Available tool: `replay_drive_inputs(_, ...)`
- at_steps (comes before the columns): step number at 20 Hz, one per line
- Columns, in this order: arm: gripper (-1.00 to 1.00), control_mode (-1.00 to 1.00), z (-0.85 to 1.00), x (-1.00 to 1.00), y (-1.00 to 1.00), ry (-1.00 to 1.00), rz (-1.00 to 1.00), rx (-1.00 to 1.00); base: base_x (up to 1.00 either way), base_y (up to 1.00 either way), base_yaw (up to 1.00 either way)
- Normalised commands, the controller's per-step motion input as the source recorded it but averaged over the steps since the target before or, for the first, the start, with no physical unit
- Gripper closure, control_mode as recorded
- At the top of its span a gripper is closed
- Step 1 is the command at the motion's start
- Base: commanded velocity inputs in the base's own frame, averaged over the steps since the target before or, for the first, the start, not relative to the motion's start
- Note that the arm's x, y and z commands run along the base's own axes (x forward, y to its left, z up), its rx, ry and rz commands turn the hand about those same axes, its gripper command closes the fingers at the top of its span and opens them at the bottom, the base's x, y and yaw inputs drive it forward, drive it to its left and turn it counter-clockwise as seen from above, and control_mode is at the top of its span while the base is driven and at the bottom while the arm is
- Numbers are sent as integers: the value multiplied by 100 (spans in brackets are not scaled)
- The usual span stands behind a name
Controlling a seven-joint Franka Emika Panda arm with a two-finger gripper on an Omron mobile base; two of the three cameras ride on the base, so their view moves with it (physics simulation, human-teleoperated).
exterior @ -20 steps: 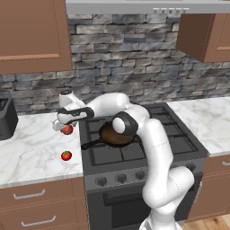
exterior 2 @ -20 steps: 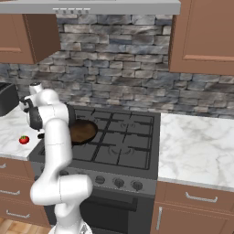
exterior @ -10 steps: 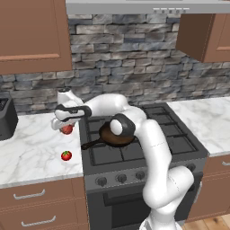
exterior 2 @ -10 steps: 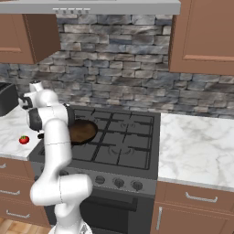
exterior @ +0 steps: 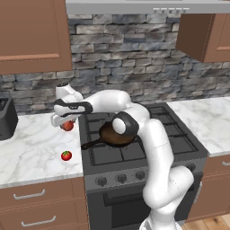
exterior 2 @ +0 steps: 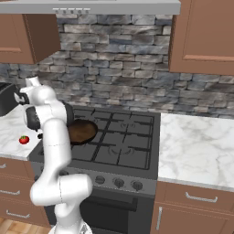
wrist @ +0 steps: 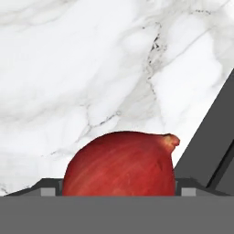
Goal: Place the pan on the front left burner on the stove. Then place the tomato and the onion in the pan and turn on the front left burner.
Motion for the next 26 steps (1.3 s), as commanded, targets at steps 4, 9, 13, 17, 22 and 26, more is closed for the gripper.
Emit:
replay_drive_inputs(4,100,-100,15,-46,-36,-5,0,0,0,0,0)
replay_drive_inputs(9,100,-100,4,-54,-38,-3,0,0,0,0,0)
replay_drive_inputs(13,100,-100,8,-49,-39,-3,0,0,0,0,0)
replay_drive_inputs(17,100,-100,29,-23,-33,-7,0,0,0,0,0)
replay_drive_inputs(22,100,-100,28,-13,-30,-8,0,0,0,0,0)
replay_drive_inputs(26,100,-100,27,-2,-33,-5,0,0,0,0,0)
